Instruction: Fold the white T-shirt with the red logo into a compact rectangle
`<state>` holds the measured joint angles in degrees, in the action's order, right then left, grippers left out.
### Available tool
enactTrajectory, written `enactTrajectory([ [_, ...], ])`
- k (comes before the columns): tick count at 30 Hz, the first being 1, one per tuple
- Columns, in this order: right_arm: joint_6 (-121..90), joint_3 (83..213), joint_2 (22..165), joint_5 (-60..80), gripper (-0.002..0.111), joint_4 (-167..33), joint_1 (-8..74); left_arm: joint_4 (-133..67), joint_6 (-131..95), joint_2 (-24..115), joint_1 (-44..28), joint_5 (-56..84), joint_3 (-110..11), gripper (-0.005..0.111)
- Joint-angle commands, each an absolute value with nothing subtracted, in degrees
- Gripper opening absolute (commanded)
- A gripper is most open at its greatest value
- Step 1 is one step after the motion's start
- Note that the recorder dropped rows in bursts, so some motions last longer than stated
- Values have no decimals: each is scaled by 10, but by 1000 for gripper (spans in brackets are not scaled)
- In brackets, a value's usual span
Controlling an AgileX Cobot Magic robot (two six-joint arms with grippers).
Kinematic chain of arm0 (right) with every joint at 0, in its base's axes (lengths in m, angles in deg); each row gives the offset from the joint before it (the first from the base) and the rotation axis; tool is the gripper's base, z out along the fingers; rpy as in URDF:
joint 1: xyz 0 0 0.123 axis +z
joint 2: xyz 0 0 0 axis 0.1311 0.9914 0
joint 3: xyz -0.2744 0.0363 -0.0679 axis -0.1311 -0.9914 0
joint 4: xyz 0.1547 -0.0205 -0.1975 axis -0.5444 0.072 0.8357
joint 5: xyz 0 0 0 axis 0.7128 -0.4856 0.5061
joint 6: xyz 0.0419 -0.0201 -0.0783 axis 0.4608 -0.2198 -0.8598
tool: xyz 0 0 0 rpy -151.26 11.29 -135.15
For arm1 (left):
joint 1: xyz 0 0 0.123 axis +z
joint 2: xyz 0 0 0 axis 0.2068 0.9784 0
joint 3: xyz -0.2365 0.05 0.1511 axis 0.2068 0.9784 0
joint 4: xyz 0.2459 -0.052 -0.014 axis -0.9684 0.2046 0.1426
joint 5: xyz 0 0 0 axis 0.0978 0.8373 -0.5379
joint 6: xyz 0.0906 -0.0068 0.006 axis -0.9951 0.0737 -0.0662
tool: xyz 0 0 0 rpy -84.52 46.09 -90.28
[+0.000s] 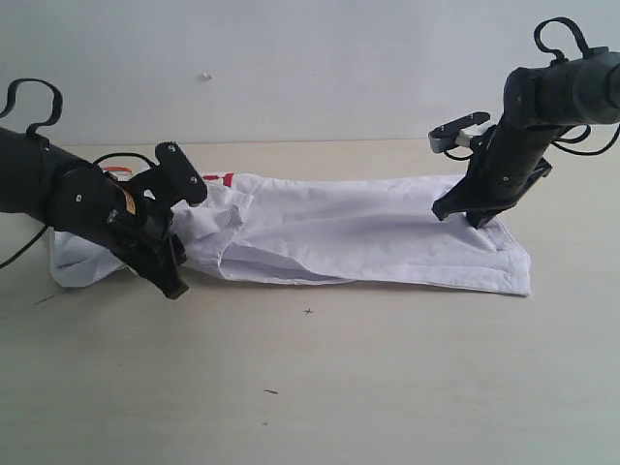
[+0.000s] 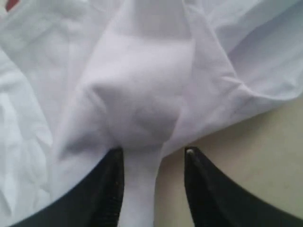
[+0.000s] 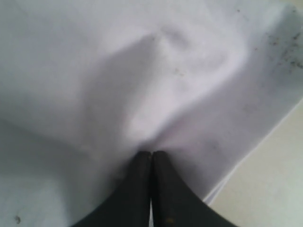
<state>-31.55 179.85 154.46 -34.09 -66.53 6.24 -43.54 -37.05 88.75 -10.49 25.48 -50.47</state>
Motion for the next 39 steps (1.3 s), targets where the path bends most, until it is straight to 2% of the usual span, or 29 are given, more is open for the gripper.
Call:
enactTrajectory([
  [1,-319,1791,1549,-356,0,-676,62,-460,-363,869,-103,248,-528,42],
  [13,-319,1791,1549,-352,0,-676,62,-476,-339,888,-99,193,-585,42],
  [20,-327,1791,1549,-351,0,-676,62,-473,-291,849,-120,353,-612,42],
  [24,-327,1791,1549,-351,0,-676,62,-408,-409,844,-147,469,-611,42],
  [27,-327,1791,1549,-354,0,-672,62,-329,-456,844,-161,438,-596,42],
  [34,-329,1791,1549,-354,0,-687,62,-360,-438,879,-166,337,-561,42],
  [39,-329,1791,1549,-353,0,-687,62,-384,-415,912,-166,256,-561,53],
])
